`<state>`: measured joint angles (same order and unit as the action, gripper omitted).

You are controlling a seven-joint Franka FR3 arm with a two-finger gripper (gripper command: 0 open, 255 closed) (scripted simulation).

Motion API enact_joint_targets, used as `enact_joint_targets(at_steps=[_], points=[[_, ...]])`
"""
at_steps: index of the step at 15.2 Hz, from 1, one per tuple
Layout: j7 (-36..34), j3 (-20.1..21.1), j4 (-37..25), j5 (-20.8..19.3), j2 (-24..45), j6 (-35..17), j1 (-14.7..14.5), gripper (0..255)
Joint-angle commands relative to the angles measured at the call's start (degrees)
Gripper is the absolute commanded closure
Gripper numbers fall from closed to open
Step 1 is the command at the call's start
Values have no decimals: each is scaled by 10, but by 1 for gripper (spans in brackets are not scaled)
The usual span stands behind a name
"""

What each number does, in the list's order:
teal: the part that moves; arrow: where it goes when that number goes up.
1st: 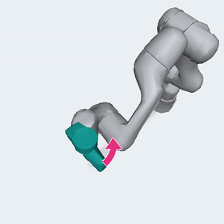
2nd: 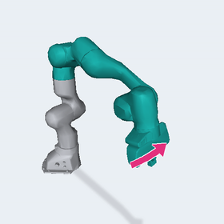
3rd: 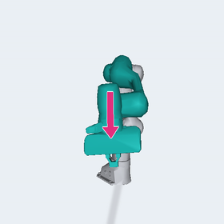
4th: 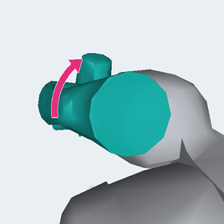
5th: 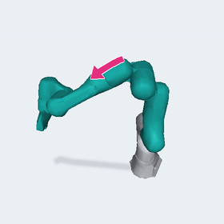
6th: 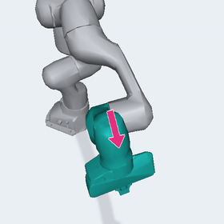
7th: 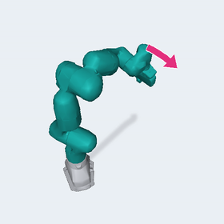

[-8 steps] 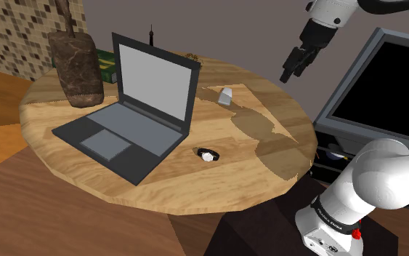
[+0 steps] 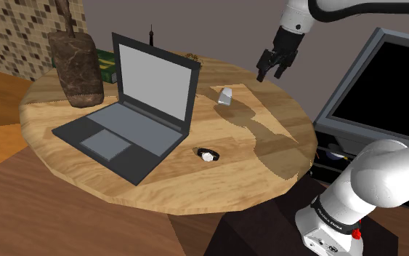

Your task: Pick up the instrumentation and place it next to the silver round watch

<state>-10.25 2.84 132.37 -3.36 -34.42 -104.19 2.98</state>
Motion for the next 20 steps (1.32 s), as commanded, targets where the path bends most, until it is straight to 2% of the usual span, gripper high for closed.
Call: enact_joint_targets(at_steps=[1,10,20], points=[[-26,1,-15,1,45,-25,11,0],[-133,-2,-127,1,247,-93,49,0],[-229,-30,-299,16,463,-113,78,0]])
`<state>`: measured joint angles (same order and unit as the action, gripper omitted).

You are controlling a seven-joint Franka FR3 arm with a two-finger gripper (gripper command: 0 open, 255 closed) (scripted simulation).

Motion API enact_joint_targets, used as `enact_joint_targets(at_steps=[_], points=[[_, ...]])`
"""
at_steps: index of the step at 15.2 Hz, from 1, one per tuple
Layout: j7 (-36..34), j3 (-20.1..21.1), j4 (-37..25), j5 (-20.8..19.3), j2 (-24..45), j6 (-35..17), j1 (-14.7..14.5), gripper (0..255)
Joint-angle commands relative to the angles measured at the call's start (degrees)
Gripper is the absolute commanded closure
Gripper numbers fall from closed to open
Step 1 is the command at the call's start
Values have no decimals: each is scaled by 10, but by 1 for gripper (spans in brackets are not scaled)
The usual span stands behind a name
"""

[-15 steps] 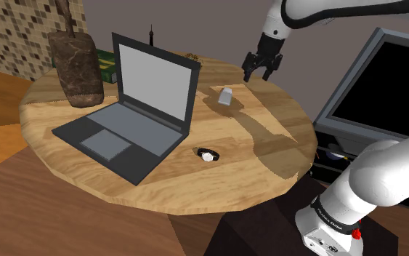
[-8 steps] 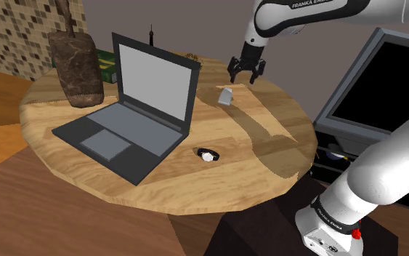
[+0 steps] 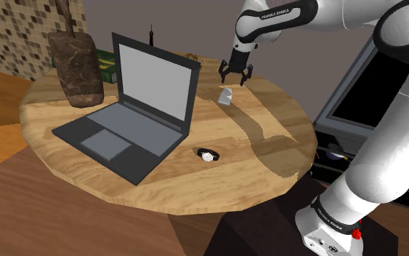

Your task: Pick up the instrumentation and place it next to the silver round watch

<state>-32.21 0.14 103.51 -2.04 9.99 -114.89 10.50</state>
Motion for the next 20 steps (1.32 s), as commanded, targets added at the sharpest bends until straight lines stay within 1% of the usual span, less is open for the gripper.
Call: enact_joint_targets(at_steps=[1,8,9,16,20], points=[[-18,-7,-30,6,40,-6,6,0],[-70,-30,-186,34,192,14,33,0],[-73,-30,-193,36,198,16,34,0],[-72,-30,-164,37,218,-33,34,0],[-72,-30,-164,37,218,-33,34,0]])
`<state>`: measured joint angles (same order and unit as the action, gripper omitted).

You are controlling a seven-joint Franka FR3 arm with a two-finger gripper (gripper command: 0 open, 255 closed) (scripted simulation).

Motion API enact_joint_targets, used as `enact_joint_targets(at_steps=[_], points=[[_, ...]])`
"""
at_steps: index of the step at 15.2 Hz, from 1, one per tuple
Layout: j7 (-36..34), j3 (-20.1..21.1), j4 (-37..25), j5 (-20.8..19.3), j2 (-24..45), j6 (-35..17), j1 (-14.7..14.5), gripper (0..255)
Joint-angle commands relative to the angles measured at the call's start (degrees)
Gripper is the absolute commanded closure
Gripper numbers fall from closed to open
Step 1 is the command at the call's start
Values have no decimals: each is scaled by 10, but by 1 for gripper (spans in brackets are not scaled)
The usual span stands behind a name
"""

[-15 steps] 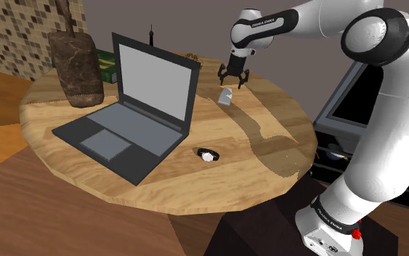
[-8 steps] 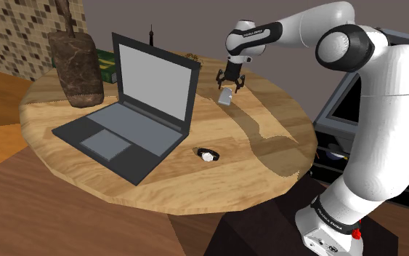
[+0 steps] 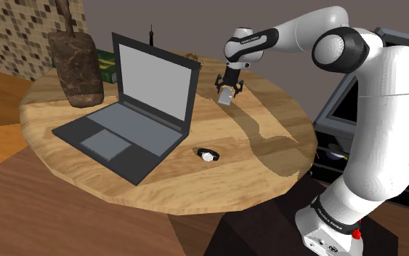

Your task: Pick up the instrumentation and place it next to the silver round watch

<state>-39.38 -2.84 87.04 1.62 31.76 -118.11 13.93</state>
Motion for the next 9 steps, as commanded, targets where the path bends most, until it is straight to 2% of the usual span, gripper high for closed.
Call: enact_joint_targets(at_steps=[1,4,5,9], points=[[0,0,0,0,0,-1,0,0],[0,0,0,0,0,-1,0,0],[0,0,0,0,0,-1,0,255],[0,0,0,0,0,-1,0,255]])
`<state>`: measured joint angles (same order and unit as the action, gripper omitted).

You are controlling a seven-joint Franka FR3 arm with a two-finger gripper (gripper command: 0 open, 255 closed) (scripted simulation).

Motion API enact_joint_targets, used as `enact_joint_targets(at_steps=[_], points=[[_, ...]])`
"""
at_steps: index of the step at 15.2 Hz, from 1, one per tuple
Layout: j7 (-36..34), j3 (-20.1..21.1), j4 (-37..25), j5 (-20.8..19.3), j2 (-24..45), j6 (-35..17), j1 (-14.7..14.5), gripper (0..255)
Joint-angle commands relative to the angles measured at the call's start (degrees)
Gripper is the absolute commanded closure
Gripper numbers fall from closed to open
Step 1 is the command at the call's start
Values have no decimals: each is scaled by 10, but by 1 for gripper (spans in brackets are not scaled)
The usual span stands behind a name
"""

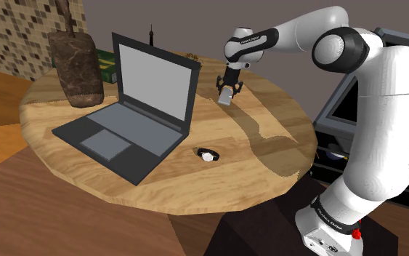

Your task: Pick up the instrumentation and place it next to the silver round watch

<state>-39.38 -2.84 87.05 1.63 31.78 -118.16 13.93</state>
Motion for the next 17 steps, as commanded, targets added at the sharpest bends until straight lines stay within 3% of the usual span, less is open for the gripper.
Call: enact_joint_targets(at_steps=[1,5,17], points=[[0,0,0,0,0,0,0,255],[0,0,0,0,0,0,0,255],[-1,-1,-48,-2,-29,77,0,255]])
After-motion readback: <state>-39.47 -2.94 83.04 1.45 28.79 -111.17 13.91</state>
